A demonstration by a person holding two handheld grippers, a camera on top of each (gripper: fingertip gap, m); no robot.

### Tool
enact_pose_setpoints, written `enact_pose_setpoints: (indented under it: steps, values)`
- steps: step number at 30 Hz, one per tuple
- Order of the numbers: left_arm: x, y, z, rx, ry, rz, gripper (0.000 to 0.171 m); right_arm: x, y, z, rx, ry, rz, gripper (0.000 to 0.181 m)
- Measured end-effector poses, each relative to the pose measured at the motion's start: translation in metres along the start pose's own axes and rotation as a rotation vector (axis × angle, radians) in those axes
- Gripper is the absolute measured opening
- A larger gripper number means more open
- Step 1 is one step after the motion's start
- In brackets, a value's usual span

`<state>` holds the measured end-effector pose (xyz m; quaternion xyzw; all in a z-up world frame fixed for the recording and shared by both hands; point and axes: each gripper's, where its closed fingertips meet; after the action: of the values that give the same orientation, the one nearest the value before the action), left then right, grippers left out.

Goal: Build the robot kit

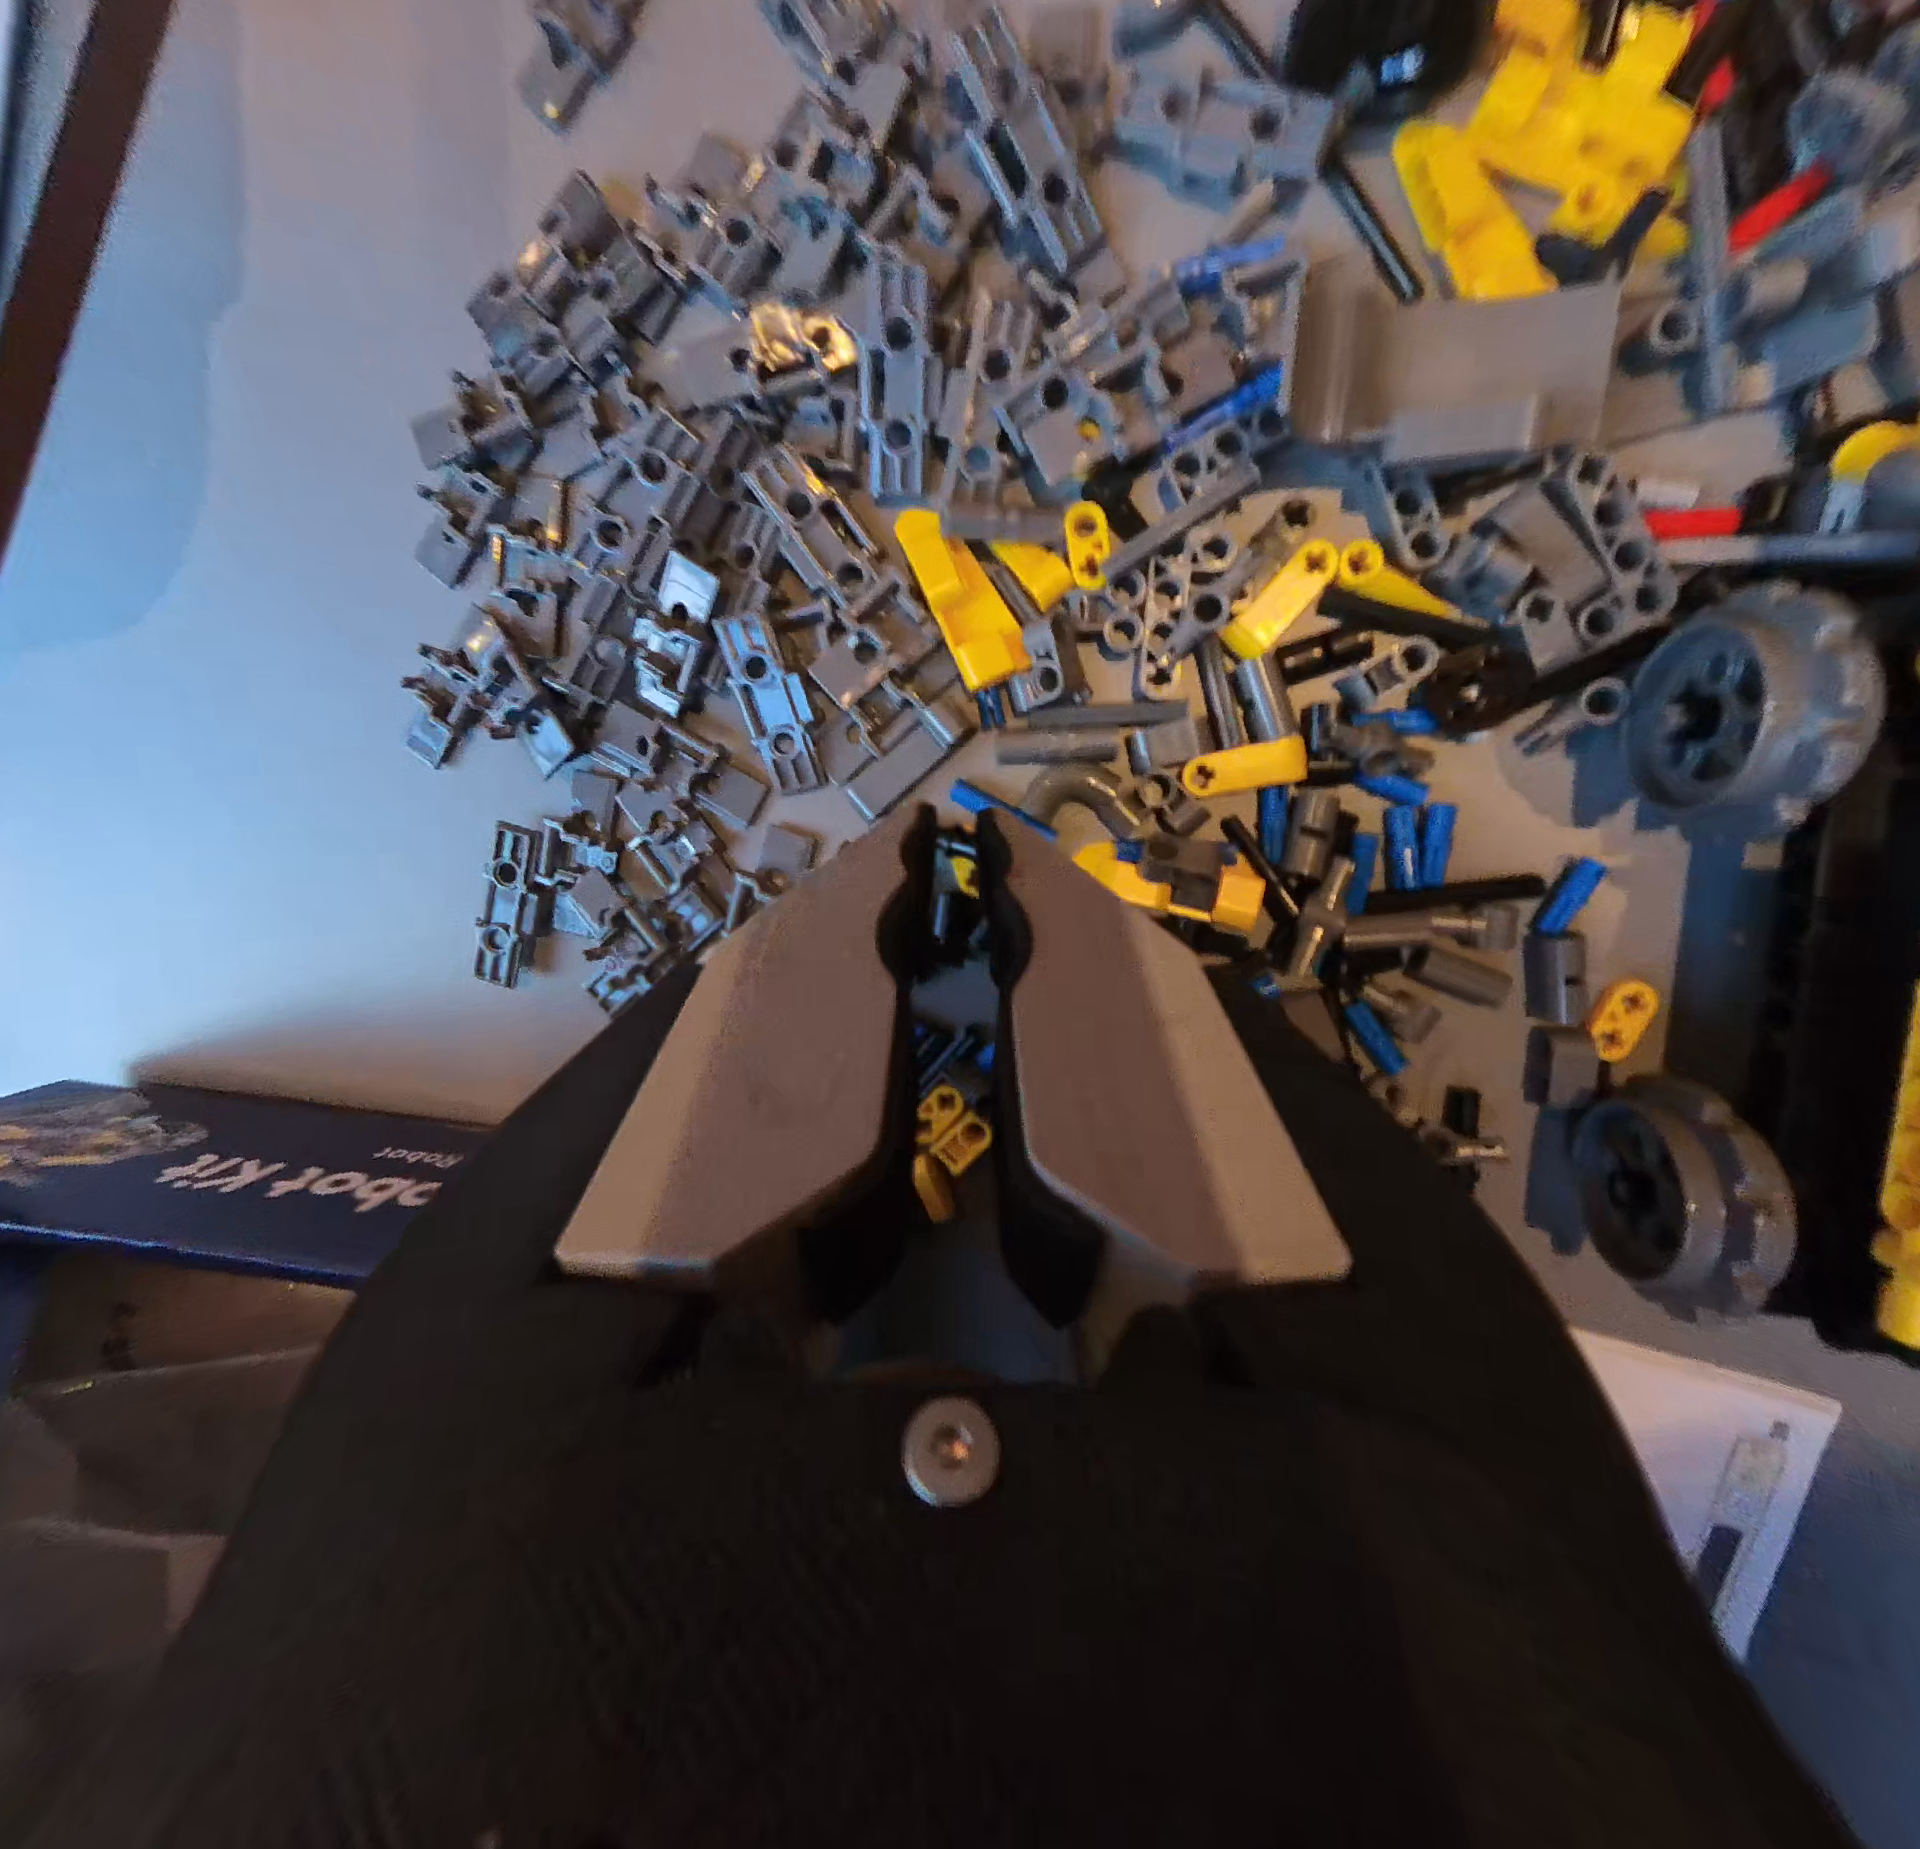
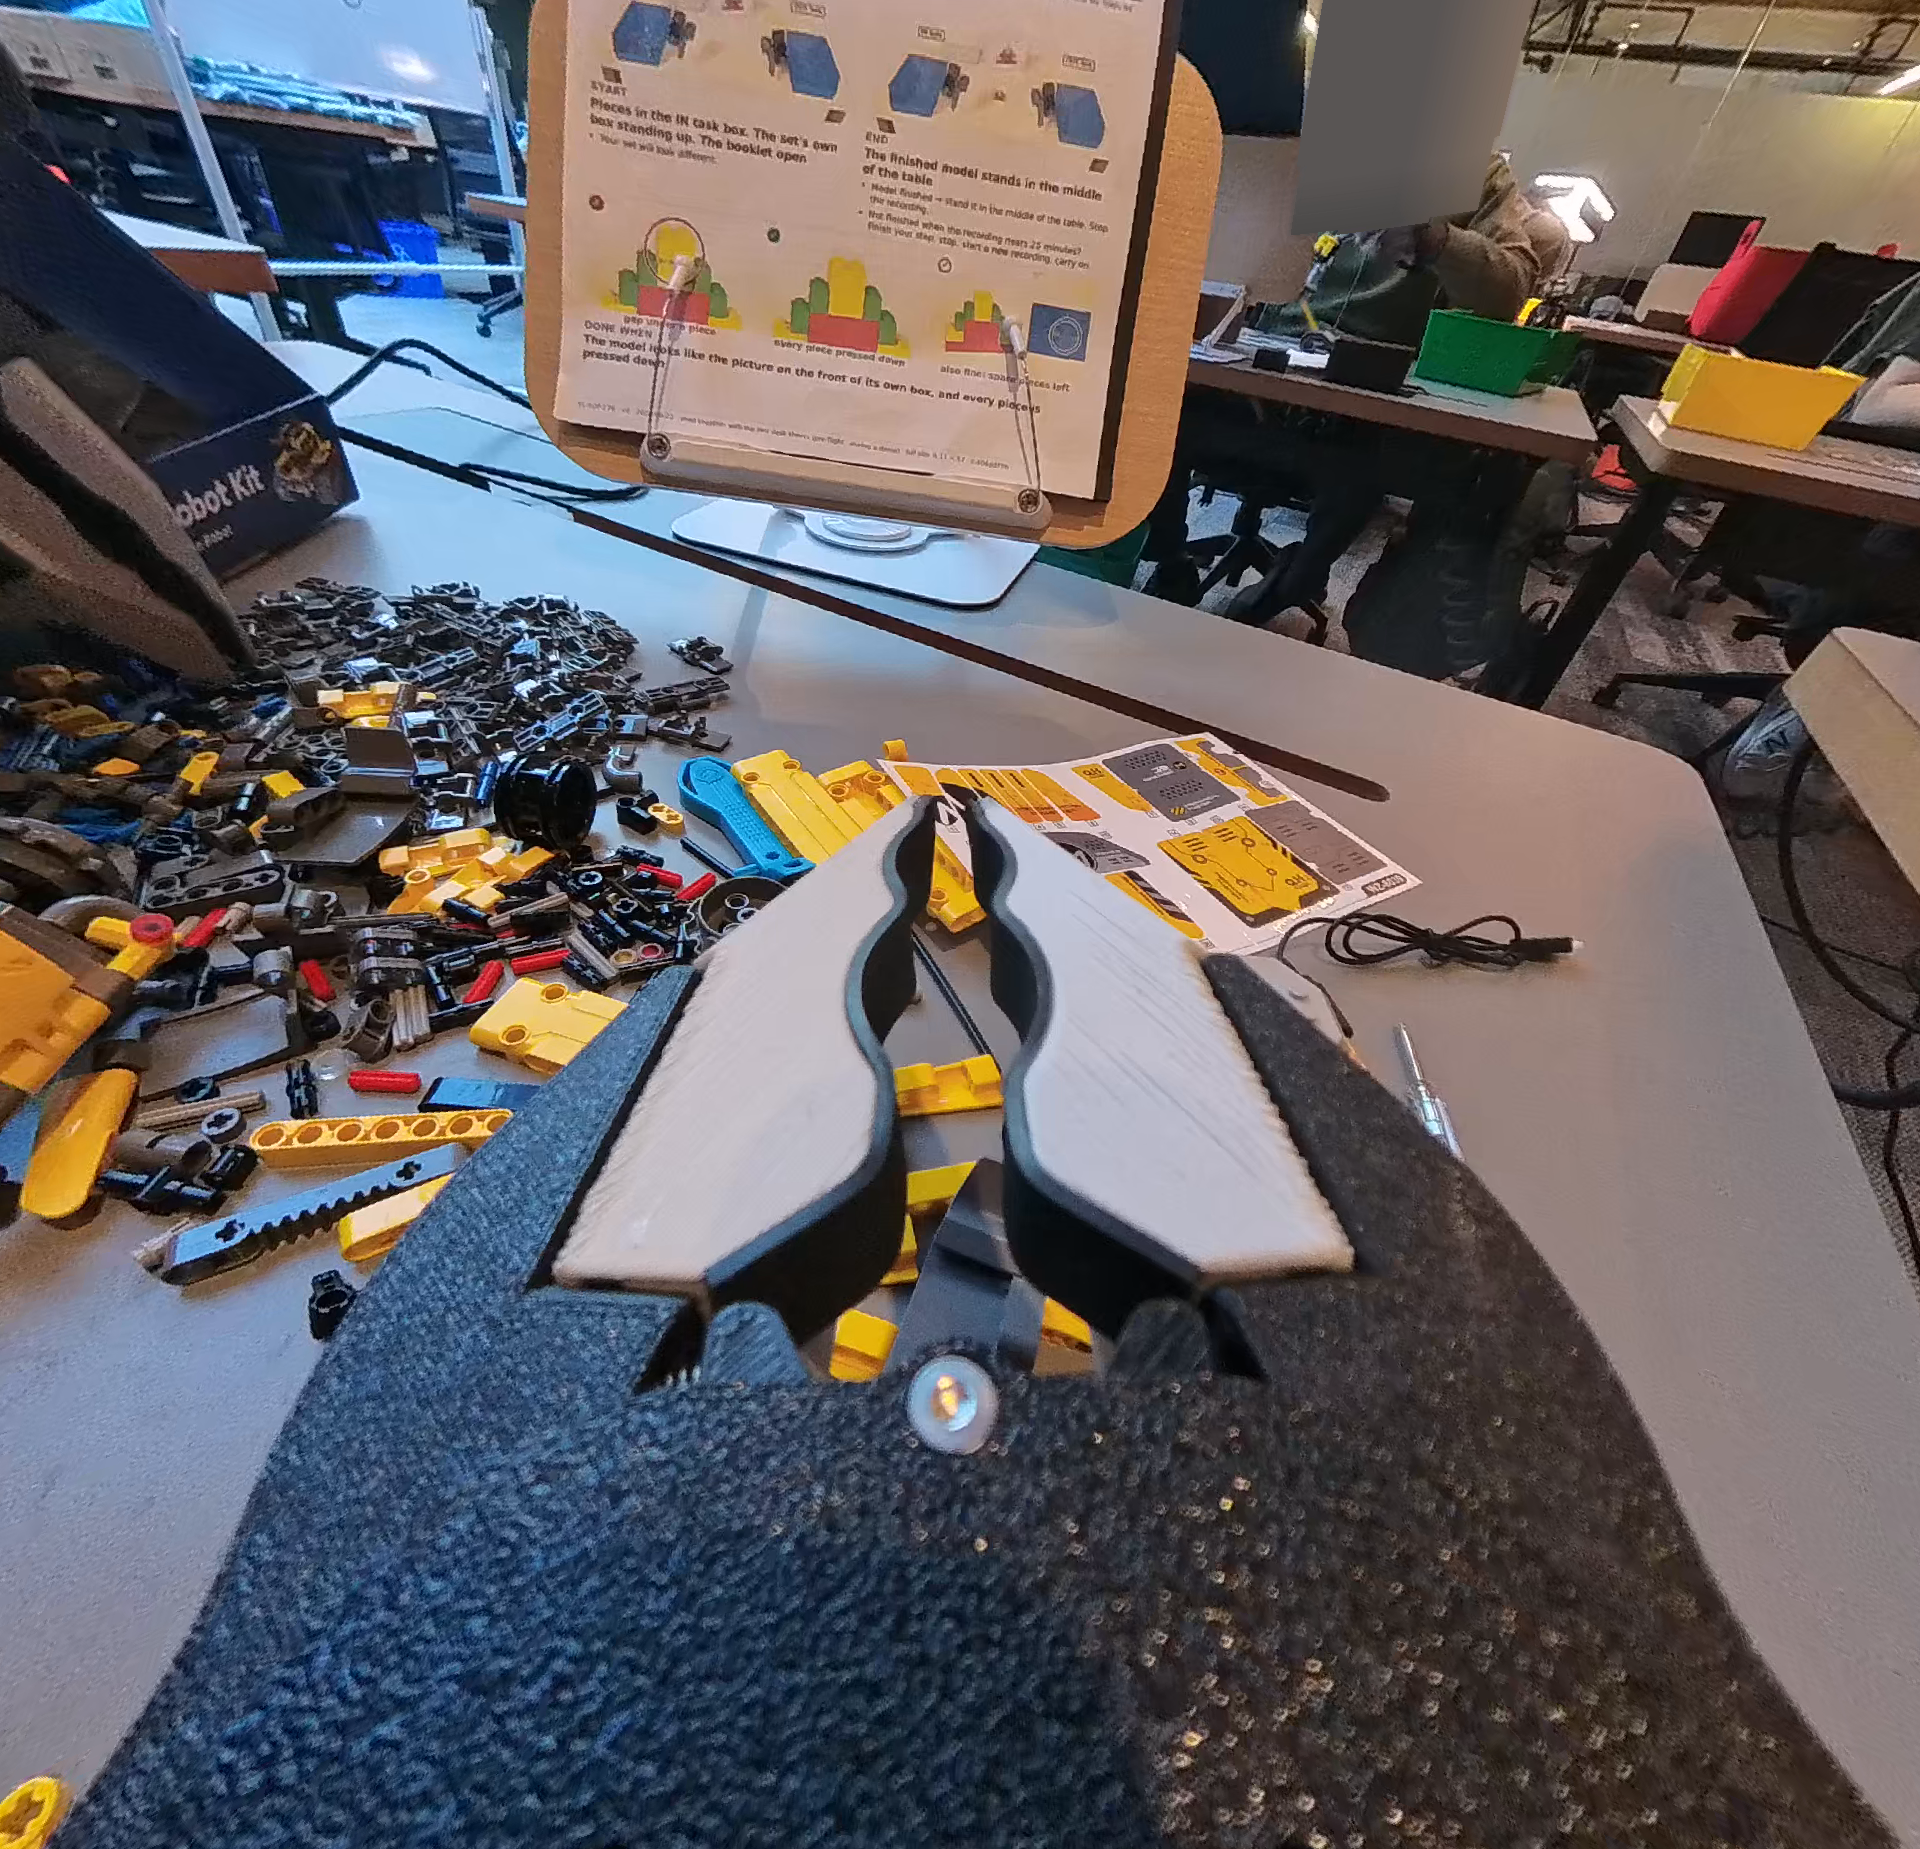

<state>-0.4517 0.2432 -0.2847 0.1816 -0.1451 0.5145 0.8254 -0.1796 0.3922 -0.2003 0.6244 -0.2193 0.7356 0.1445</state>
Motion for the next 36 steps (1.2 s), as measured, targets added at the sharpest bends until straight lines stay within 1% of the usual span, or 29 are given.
enact_pose_setpoints:
  steps: [2,4,6,9,11,12,15,20,23,28,29,31,32,33,34,36]
  values:
    - [0.004,0.004,0.002,-0.023,-0.034,0.057,0.004,0.0,0.0,0.0,0.001,0.0,-0.003,0.006]
    - [-0.001,0.004,0.0,-0.061,-0.015,0.095,0.006,0.0,0.0,0.001,0.002,-0.002,-0.004,0.006]
    - [-0.005,0.001,-0.003,-0.08,0.008,0.098,0.007,0.001,0.0,0.001,0.003,-0.003,-0.005,0.006]
    - [-0.009,-0.003,-0.01,-0.07,0.035,0.072,0.009,0.001,0.001,0.001,0.004,-0.002,-0.004,0.006]
    - [-0.013,0.0,-0.014,-0.039,0.058,0.05,0.008,0.001,0.001,0.001,0.005,-0.002,-0.006,0.006]
    - [-0.011,0.002,-0.014,-0.028,0.05,0.049,0.007,0.001,0.001,0.0,0.006,-0.002,-0.007,0.006]
    - [-0.011,0.013,-0.012,0.01,0.042,0.082,0.007,0.0,0.001,0.0,0.006,-0.001,-0.006,0.006]
    - [-0.012,0.021,-0.009,0.016,0.035,0.148,0.005,-0.001,0.001,0.0,0.007,0.002,-0.008,0.006]
    - [-0.009,0.017,-0.008,0.007,0.023,0.139,0.006,-0.001,0.0,0.0,0.005,0.003,-0.011,0.006]
    - [0.013,0.0,0.0,-0.049,-0.082,0.125,0.01,-0.001,0.0,0.0,0.006,0.003,-0.015,0.006]
    - [0.012,-0.003,-0.002,-0.064,-0.073,0.121,0.011,-0.001,0.0,0.0,0.007,0.003,-0.016,0.006]
    - [0.003,-0.008,-0.01,-0.08,-0.014,0.11,0.013,0.0,0.001,0.0,0.009,0.0,-0.016,0.006]
    - [0.004,-0.008,-0.013,-0.076,-0.025,0.112,0.008,0.0,0.001,0.0,0.01,-0.002,-0.016,0.006]
    - [0.003,-0.013,-0.014,-0.103,-0.018,0.107,0.011,0.001,0.001,0.001,0.011,-0.003,-0.017,0.006]
    - [0.0,-0.017,-0.014,-0.127,0.006,0.103,0.011,0.001,0.001,0.001,0.012,-0.004,-0.017,0.006]
    - [0.001,-0.015,-0.015,-0.114,-0.001,0.096,0.011,0.002,0.002,0.001,0.016,-0.006,-0.02,0.006]
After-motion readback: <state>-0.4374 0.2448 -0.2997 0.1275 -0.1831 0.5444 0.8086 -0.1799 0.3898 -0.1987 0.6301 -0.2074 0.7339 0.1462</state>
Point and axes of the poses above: each gripper's, where its closed fingertips meet, z back along the fingers, x out of its top, y = z × x across the jaws, and after that the axes turned 2 degrees about z, right-handed
